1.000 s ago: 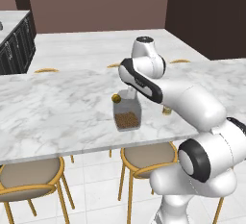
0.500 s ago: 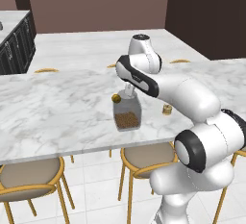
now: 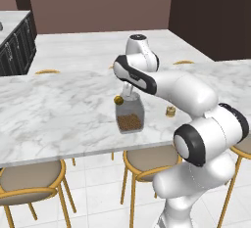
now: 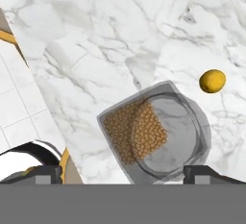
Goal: Pick the jar and candle from the dining table and place them in the open cabinet. Close the cabinet after placing the objects.
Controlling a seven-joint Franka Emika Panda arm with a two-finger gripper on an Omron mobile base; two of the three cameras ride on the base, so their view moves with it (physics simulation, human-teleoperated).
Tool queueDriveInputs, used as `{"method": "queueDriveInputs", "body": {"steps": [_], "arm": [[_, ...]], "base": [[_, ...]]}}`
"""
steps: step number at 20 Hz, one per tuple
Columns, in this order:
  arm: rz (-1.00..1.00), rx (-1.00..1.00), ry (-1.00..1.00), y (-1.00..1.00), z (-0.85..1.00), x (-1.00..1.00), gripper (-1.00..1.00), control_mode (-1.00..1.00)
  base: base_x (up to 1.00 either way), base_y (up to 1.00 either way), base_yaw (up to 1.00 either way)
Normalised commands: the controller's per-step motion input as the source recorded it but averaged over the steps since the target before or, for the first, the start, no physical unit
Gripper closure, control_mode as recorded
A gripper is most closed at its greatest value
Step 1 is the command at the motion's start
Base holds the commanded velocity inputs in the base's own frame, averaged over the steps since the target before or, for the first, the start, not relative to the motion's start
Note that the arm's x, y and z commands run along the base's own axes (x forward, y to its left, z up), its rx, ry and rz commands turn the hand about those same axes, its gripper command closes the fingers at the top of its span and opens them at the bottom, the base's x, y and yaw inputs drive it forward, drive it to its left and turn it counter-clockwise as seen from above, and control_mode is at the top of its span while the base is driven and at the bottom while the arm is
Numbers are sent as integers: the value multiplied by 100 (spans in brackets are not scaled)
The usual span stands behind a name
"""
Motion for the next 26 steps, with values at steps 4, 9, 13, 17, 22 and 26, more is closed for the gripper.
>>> {"method": "queueDriveInputs", "body": {"steps": [4, 9, 13, 17, 22, 26], "arm": [[2, -2, 0, 16, -26, 6, -100, -100], [0, -1, 0, 6, -20, 2, -100, -100], [0, 0, 0, 0, -14, 13, -100, -100], [1, 0, 0, 0, -12, 20, -100, -100], [4, 0, 0, 1, -20, 13, -100, -100], [6, -1, 1, 1, -39, 4, -100, -100]], "base": [[0, 0, 0], [0, 0, 0], [0, 0, 0], [0, 0, 0], [0, 0, 0], [0, 0, 0]]}}
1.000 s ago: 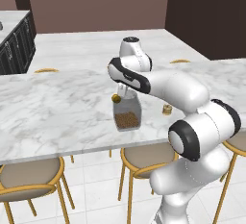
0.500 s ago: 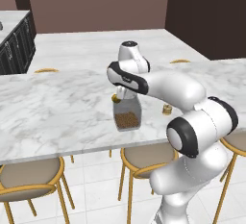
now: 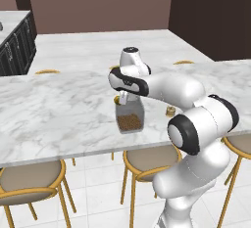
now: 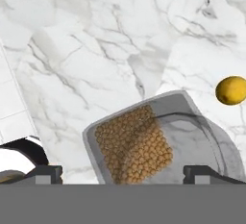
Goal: Pick the jar and candle from the dining table and place them in the open cabinet. Close the cabinet after placing the objects.
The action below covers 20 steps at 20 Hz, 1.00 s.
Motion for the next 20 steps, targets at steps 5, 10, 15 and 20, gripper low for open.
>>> {"method": "queueDriveInputs", "body": {"steps": [5, 10, 15, 20], "arm": [[4, -4, 3, 7, -46, 0, -100, -100], [5, -4, 5, 5, -49, 0, -100, -100], [5, -7, 7, 13, -52, 0, -100, -100], [4, -9, 7, 24, -47, 0, 100, -100]], "base": [[0, 0, 0], [0, 0, 0], [0, 0, 0], [0, 0, 0]]}}
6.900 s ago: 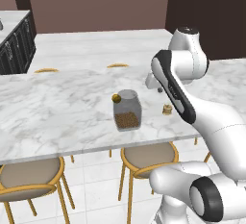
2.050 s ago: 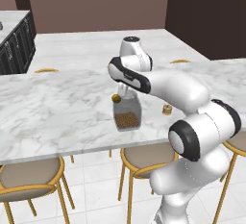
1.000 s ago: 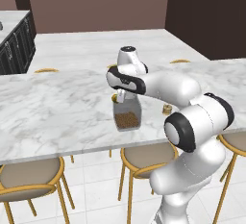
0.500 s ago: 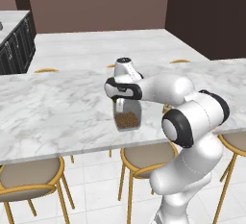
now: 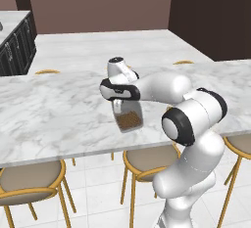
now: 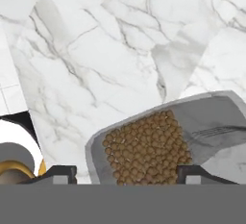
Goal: Pick the jar and candle from the dining table and place them in the open cabinet. Close the cabinet after placing the objects.
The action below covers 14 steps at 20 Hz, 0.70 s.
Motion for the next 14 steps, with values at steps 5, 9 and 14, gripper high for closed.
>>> {"method": "queueDriveInputs", "body": {"steps": [5, 9, 14], "arm": [[0, -5, 2, 12, -7, 0, 100, -100], [0, 0, 0, 2, -3, 0, 100, -100], [0, 0, 0, 0, 0, 0, 100, -100]], "base": [[0, 0, 0], [0, 0, 0], [0, 0, 0]]}}
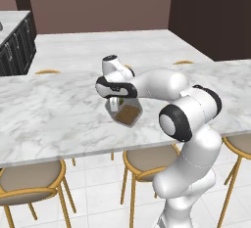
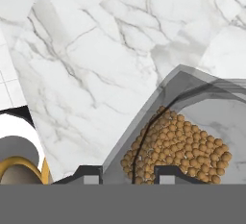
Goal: Pick the jar and candle from the dining table and place them in the open cabinet. Close the cabinet after placing the objects.
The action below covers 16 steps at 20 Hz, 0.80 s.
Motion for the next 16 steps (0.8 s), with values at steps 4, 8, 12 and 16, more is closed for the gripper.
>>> {"method": "queueDriveInputs", "body": {"steps": [4, 8, 12, 16], "arm": [[0, 0, 0, 0, 0, 0, 100, -100], [0, 0, 0, 0, 0, 0, 100, -100], [0, 0, 0, 0, 0, -1, 100, -100], [3, 0, -2, 0, 14, 0, 100, -100]], "base": [[0, 0, 0], [0, 0, 0], [0, 0, 0], [0, 0, 0]]}}
